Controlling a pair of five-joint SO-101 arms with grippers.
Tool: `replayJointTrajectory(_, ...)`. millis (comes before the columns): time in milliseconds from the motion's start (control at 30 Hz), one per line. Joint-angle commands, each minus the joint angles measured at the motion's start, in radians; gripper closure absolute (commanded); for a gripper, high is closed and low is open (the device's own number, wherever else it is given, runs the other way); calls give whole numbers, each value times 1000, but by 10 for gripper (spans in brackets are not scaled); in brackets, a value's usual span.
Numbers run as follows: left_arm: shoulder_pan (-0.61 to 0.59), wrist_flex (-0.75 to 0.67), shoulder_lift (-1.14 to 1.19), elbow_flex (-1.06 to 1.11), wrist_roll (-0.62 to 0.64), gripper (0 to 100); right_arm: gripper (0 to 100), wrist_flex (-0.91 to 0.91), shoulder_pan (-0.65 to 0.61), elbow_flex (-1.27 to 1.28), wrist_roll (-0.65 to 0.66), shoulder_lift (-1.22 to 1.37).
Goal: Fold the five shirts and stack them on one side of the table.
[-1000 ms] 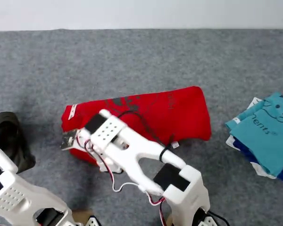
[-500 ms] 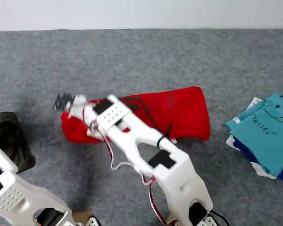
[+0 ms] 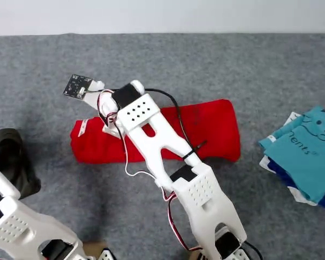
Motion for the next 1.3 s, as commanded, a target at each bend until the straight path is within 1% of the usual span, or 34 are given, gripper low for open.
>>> replayJointTrajectory(0,8,51,-14,-85,-8,994,882,64,-7,-43,-3,-8)
replayJointTrajectory(100,17,91,-14,-136,-8,994,913,65,-4,31,-5,-7)
replayJointTrajectory(233,38,109,-14,-157,-5,994,943,18,13,130,-3,39)
replayJointTrajectory(367,49,135,-15,-160,-5,994,971,16,44,150,-5,122)
replayJointTrajectory(467,43,137,-15,-160,-5,994,987,85,39,150,-6,140)
replayJointTrajectory(600,43,137,-15,-160,-6,994,988,206,-2,150,-6,122)
replayJointTrajectory(700,48,132,-15,-160,-6,994,988,209,-8,150,-6,62)
replayJointTrajectory(867,49,129,-15,-160,-6,994,987,157,-4,150,-6,-44)
replayJointTrajectory(1100,64,129,-15,-170,-6,994,987,27,48,150,-6,-56)
replayJointTrajectory(1267,101,130,-15,-171,-5,994,987,-94,-13,150,-6,-61)
